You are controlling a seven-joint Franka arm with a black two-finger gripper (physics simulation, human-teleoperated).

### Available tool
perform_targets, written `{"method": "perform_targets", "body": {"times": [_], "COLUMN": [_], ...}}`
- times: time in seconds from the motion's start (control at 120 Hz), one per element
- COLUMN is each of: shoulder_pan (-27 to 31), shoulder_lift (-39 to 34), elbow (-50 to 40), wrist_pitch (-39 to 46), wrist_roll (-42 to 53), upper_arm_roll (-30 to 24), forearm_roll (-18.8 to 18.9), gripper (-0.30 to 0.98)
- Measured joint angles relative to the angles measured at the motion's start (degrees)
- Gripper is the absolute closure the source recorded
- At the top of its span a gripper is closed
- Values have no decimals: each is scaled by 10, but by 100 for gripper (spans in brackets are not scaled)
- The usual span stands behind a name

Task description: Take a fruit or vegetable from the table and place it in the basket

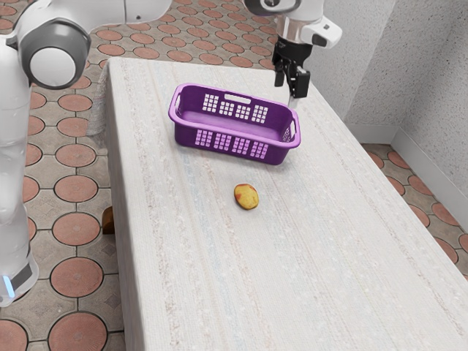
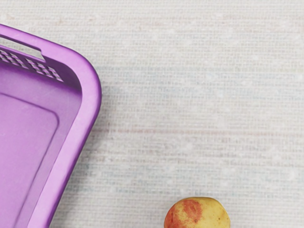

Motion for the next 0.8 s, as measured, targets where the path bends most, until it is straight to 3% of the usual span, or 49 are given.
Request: {"method": "perform_targets", "body": {"times": [0.342,0.583,0.8], "shoulder_pan": [-4,-4,-7], "shoulder_lift": [23,32,58], "elbow": [-17,-173,-224], "wrist_pitch": [-35,47,120], "wrist_roll": [21,80,143], "upper_arm_roll": [-9,-18,-18], "forearm_roll": [-11,-14,-14], "gripper": [1,1,1]}}
